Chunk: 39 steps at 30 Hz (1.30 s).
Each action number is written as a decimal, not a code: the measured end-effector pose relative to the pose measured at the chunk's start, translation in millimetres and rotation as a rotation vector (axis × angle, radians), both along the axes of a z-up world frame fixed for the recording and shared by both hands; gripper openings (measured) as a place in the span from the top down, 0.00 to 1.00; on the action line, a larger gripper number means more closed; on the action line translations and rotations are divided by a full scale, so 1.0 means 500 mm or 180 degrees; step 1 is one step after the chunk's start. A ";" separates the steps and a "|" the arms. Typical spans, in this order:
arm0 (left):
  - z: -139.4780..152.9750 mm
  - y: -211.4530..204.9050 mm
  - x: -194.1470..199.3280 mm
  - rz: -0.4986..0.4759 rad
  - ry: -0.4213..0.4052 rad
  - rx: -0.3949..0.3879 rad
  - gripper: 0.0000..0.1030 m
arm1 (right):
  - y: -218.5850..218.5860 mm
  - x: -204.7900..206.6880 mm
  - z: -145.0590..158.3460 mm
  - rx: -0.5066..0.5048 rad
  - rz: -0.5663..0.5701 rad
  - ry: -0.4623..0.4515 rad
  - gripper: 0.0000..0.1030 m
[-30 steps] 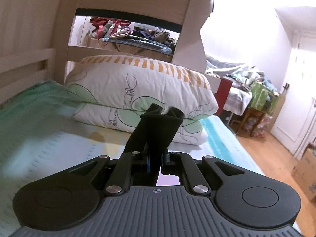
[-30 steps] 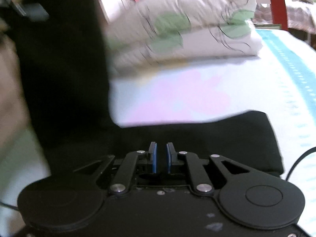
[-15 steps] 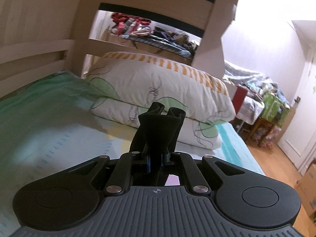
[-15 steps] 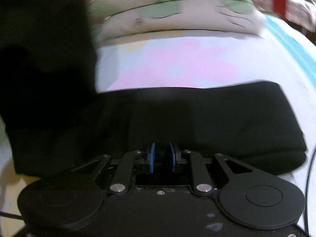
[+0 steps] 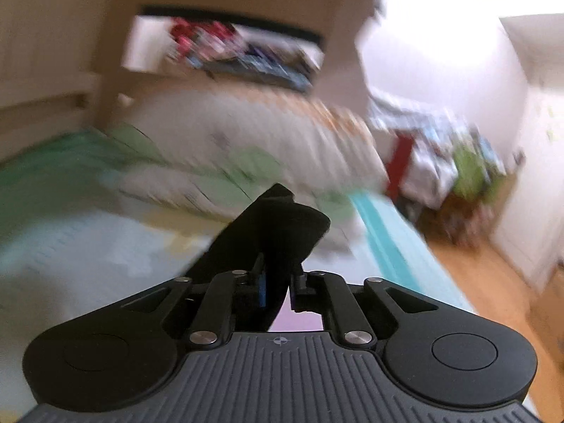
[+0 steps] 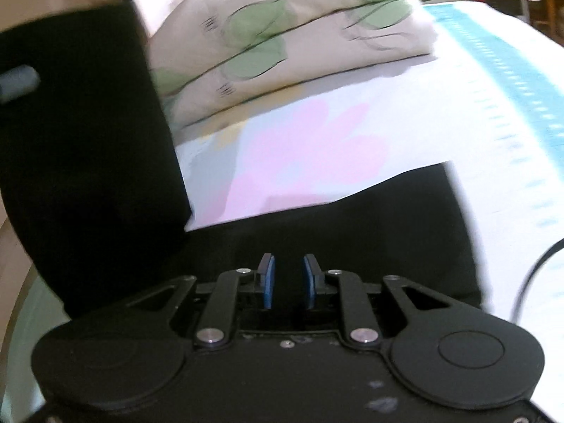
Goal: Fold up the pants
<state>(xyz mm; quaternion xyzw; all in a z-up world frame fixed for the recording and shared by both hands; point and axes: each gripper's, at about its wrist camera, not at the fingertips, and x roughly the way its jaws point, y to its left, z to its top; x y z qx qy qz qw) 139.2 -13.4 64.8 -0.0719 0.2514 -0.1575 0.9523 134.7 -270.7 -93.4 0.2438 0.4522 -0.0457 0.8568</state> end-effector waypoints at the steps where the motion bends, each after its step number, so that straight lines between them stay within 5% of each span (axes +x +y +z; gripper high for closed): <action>1: -0.025 -0.038 0.009 -0.0100 0.0156 0.0114 0.87 | -0.018 -0.007 0.001 -0.0024 -0.0036 0.0029 0.74; 7: -0.145 -0.131 0.053 -0.0504 0.1168 0.0049 0.84 | -0.087 -0.038 -0.037 -0.0054 -0.0212 0.0288 0.76; 13: -0.102 -0.047 0.047 -0.0624 0.1003 0.0011 0.80 | -0.090 -0.012 -0.045 -0.0008 -0.0177 0.0290 0.76; 20: -0.065 0.080 0.048 -0.0615 0.0982 -0.0381 0.78 | -0.109 -0.018 -0.053 0.0132 -0.0303 0.0297 0.76; 24: -0.074 0.029 0.057 -0.0681 0.0990 -0.0432 0.77 | -0.111 -0.031 -0.048 0.0159 -0.0358 0.0308 0.75; 26: -0.073 -0.027 0.057 -0.0846 0.1013 -0.0479 0.69 | -0.111 -0.033 -0.047 0.0130 -0.0339 0.0326 0.75; 32: -0.009 -0.137 0.046 -0.1462 0.0712 -0.0708 0.67 | -0.108 -0.027 -0.048 0.0062 -0.0286 0.0360 0.76; 35: 0.016 -0.112 0.056 -0.1320 0.0555 -0.0623 0.67 | -0.110 -0.027 -0.049 0.0096 -0.0303 0.0359 0.76; 39: -0.026 -0.011 0.108 -0.0872 0.0865 -0.0489 0.67 | -0.110 -0.031 -0.043 0.0077 -0.0259 0.0360 0.75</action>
